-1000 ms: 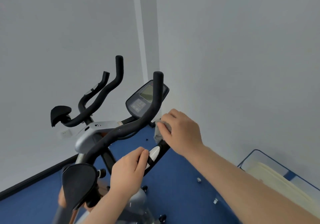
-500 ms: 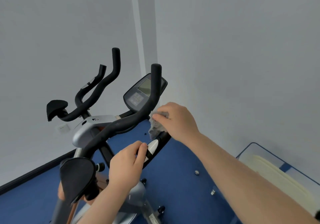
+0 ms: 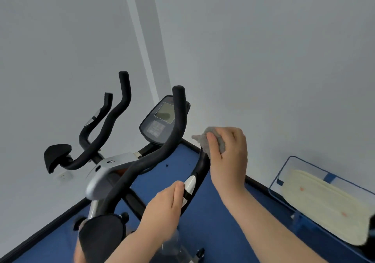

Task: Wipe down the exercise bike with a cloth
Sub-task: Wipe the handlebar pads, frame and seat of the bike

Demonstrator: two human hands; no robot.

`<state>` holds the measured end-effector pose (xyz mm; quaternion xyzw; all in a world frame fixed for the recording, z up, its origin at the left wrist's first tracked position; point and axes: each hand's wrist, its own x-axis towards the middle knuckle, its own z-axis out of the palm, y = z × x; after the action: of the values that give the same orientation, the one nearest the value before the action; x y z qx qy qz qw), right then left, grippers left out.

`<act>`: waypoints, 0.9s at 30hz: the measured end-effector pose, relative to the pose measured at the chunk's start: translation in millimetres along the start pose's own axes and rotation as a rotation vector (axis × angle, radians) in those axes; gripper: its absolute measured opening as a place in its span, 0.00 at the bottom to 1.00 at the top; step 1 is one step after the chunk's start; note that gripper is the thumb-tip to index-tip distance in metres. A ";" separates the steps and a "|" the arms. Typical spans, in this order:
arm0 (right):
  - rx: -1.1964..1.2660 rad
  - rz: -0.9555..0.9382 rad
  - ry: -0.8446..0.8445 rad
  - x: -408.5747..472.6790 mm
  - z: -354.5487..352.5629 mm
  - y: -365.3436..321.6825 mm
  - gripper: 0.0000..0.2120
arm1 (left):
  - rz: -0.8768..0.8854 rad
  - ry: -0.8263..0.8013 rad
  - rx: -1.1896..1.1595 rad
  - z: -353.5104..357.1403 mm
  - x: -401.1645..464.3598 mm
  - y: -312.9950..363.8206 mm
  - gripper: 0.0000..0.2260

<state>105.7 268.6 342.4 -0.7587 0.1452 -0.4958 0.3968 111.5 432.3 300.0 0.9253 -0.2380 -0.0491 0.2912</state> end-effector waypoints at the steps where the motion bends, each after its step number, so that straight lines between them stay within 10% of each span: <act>1: 0.005 0.003 0.033 -15.9 -1.3 1.6 0.07 | 0.014 -0.055 -0.026 -4.8 2.3 -2.5 0.16; 9: 0.341 0.364 0.055 -51.6 21.6 -22.8 0.13 | 0.084 -0.240 -0.030 -19.4 9.4 -15.1 0.21; 27: 0.330 0.500 0.176 -98.5 26.5 -20.9 0.05 | 0.396 -0.107 0.030 -12.7 7.9 -19.5 0.09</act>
<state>79.2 354.6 290.1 -0.5791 0.2788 -0.4636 0.6099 129.4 449.1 299.9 0.8608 -0.4311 -0.0363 0.2682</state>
